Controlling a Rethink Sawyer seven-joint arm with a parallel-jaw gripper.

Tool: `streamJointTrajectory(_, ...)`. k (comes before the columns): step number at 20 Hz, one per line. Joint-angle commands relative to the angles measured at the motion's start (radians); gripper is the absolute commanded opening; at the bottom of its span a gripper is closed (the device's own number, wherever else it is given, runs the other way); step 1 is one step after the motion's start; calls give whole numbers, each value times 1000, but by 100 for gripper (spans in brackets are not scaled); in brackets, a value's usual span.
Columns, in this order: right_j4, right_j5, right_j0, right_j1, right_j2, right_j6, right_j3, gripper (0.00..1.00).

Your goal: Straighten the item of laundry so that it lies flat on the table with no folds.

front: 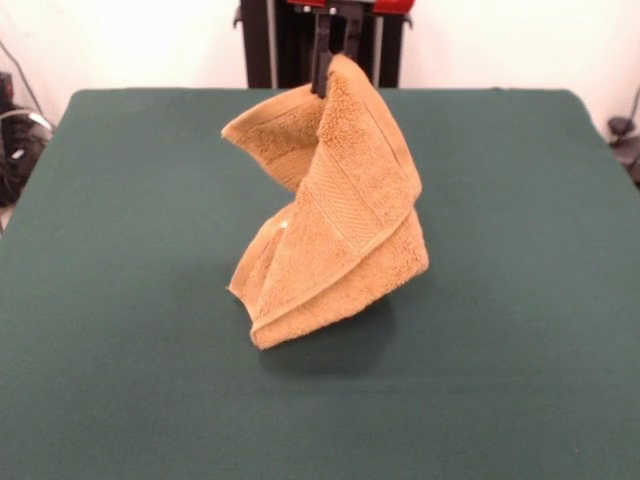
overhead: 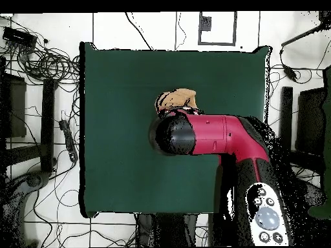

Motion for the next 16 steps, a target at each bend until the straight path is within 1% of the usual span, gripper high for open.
streamJointTrajectory(1, 70, 135, -23, -25, 125, -72, 104, 0)
streamJointTrajectory(16, 74, 170, -33, -50, 138, -74, 103, 0)
